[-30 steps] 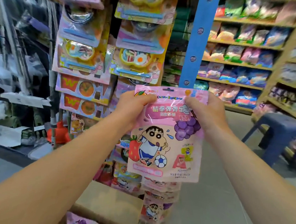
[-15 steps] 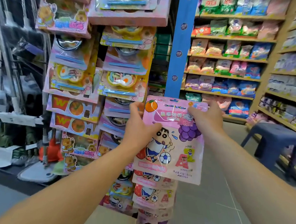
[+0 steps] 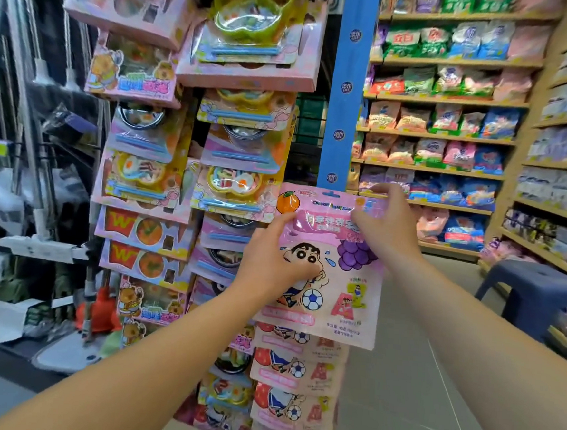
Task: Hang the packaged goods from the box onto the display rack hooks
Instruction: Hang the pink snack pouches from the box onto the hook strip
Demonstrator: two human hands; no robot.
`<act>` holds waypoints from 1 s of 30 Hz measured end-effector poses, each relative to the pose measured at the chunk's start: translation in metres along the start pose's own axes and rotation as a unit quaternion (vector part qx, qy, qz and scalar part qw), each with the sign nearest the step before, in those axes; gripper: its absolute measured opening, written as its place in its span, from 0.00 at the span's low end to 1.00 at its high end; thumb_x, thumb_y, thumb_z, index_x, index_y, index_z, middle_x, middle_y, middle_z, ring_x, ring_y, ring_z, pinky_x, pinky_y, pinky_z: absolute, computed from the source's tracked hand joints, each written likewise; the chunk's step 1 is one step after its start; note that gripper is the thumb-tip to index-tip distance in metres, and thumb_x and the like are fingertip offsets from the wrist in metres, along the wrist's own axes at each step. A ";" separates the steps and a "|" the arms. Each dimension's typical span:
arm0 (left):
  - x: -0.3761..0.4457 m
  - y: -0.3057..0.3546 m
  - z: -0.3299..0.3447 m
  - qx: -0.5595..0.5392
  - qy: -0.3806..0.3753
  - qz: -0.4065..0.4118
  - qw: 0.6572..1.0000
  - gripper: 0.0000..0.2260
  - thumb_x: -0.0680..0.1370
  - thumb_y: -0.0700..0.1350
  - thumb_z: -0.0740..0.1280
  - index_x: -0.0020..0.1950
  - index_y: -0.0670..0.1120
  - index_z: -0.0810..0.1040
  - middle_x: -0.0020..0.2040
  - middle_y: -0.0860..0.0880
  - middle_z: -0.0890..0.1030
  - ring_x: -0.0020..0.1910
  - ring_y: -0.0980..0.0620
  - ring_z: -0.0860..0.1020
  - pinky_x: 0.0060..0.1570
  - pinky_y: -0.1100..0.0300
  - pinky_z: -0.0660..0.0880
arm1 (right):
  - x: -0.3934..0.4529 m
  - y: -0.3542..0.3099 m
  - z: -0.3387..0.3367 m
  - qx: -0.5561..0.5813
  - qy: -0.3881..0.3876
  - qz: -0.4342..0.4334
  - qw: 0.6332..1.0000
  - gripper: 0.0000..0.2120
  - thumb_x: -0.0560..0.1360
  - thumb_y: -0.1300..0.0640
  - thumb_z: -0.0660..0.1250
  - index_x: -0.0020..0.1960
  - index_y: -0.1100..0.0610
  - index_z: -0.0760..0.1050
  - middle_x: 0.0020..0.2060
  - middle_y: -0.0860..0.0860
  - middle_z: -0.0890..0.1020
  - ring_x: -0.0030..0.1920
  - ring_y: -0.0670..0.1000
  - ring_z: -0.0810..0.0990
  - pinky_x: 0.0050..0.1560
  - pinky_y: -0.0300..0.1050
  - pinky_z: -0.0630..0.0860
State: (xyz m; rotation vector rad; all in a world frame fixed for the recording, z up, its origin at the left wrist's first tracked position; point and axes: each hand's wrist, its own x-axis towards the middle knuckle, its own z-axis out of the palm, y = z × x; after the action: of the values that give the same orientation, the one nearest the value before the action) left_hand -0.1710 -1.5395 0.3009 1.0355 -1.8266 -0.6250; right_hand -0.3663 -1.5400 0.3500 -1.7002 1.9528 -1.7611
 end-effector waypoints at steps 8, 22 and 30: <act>0.006 -0.014 0.001 0.055 0.023 -0.003 0.998 0.41 0.69 0.51 0.78 0.76 0.59 0.59 0.61 0.51 0.68 0.47 0.59 0.68 0.51 0.63 0.64 | 0.019 -0.008 0.008 -0.239 -0.142 -0.124 0.952 0.33 0.67 0.47 0.66 0.72 0.49 0.65 0.64 0.52 0.77 0.63 0.57 0.74 0.61 0.55 0.74; 0.012 -0.042 0.020 0.000 0.057 -0.002 0.998 0.43 0.68 0.48 0.79 0.77 0.59 0.59 0.60 0.54 0.68 0.59 0.57 0.68 0.58 0.62 0.66 | 0.026 0.003 0.026 -0.298 -0.183 -0.153 0.924 0.39 0.74 0.51 0.66 0.80 0.45 0.51 0.67 0.53 0.69 0.65 0.59 0.68 0.62 0.57 0.73; 0.013 -0.041 0.026 -0.021 0.091 0.006 0.996 0.41 0.68 0.46 0.78 0.75 0.60 0.61 0.57 0.53 0.69 0.54 0.56 0.71 0.51 0.65 0.67 | 0.038 -0.007 0.016 -0.156 -0.217 -0.114 0.957 0.31 0.71 0.65 0.69 0.71 0.49 0.68 0.59 0.53 0.72 0.50 0.51 0.74 0.47 0.41 0.71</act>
State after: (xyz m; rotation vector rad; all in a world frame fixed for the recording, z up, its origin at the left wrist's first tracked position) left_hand -0.1812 -1.5724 0.2637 1.0185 -1.6540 -0.5413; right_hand -0.3670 -1.5755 0.3719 -2.2532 1.9634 -1.0238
